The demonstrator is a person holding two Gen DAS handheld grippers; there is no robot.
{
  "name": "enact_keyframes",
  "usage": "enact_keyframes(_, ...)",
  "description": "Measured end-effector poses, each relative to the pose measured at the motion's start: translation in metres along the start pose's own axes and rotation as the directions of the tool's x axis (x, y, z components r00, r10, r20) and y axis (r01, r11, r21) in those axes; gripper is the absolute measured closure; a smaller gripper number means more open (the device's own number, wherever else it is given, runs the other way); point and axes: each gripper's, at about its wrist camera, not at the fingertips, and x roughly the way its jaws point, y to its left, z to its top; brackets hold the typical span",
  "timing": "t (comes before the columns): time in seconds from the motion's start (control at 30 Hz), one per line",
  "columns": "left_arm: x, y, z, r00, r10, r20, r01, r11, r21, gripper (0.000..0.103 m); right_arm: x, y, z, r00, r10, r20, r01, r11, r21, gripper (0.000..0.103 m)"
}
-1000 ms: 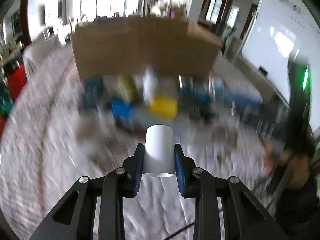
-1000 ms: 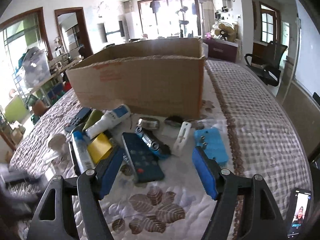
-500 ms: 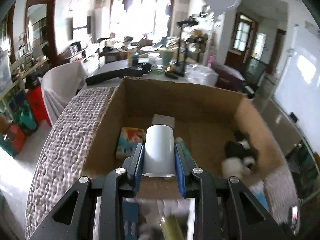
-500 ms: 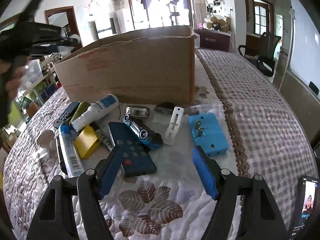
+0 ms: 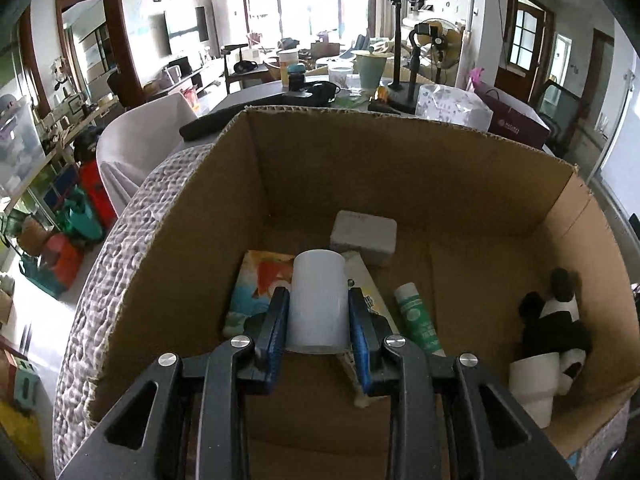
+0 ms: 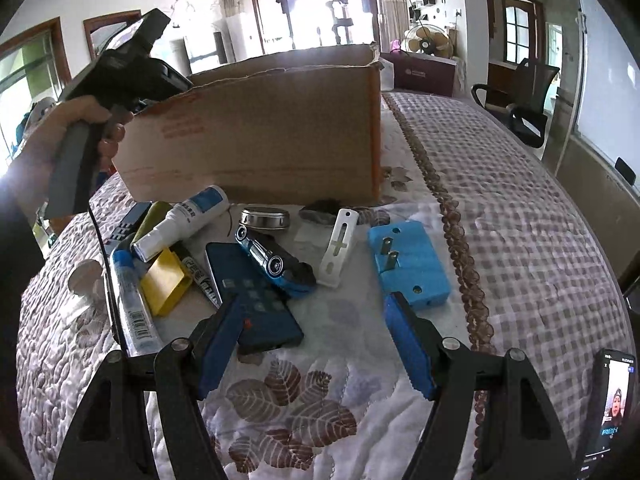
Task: Organize objects
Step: 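Lower the white cup into the box and open the left gripper, then reach down and grasp the blue flashlight with the right gripper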
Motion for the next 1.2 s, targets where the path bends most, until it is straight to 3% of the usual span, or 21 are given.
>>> enact_keyframes(0.1,-0.005,0.002,-0.005,1.000,0.001,0.029,-0.001,1.000,-0.003,0.075,0.000,0.000,0.000,1.000,0.001,-0.001,-0.001,1.000,0.001,0.000)
enact_keyframes(0.13,-0.008,0.003,-0.006,0.999,-0.010,0.038,0.010,1.000,-0.008,0.071,0.000,0.000,0.000,1.000,0.001,-0.002,-0.001,1.000,0.003,0.000)
enact_keyframes(0.17,-0.012,0.004,-0.008,0.998,-0.030,0.050,0.031,0.999,-0.017,0.059,0.000,-0.001,0.000,1.000,0.004,-0.006,-0.004,1.000,0.007,0.000)
enact_keyframes(0.23,-0.025,0.007,-0.013,0.996,-0.052,0.077,0.055,0.998,-0.040,0.046,0.000,-0.004,0.000,1.000,0.011,-0.011,-0.011,1.000,0.021,0.000)
enact_keyframes(0.37,-0.063,0.016,-0.031,0.983,-0.098,0.157,0.110,0.991,-0.072,0.033,-0.002,-0.012,0.001,1.000,0.013,-0.010,-0.013,0.999,0.044,0.000)
enact_keyframes(0.53,-0.109,0.025,-0.076,0.964,-0.157,0.215,0.172,0.984,-0.052,0.028,-0.003,-0.013,0.000,0.998,0.048,-0.026,-0.047,0.998,0.049,0.000)
enact_keyframes(0.87,-0.139,0.036,-0.191,0.944,-0.282,0.170,0.293,0.955,-0.043,0.027,-0.002,-0.002,-0.003,0.995,0.090,-0.030,-0.090,0.996,0.005,0.000)
enact_keyframes(1.0,-0.128,0.026,-0.208,0.950,-0.280,0.140,0.285,0.958,-0.017,0.027,-0.010,-0.006,0.001,0.996,0.085,0.021,-0.085,0.996,0.001,0.000)
enact_keyframes(1.07,-0.122,0.024,-0.208,0.946,-0.305,0.113,0.309,0.951,-0.023,0.027,-0.011,-0.001,0.004,0.998,0.038,0.041,-0.036,0.998,-0.055,0.000)
enact_keyframes(1.2,-0.119,0.025,-0.210,0.936,-0.340,0.094,0.345,0.938,-0.042,0.027,-0.007,0.013,0.007,0.999,0.035,0.035,-0.030,0.988,-0.151,0.000)
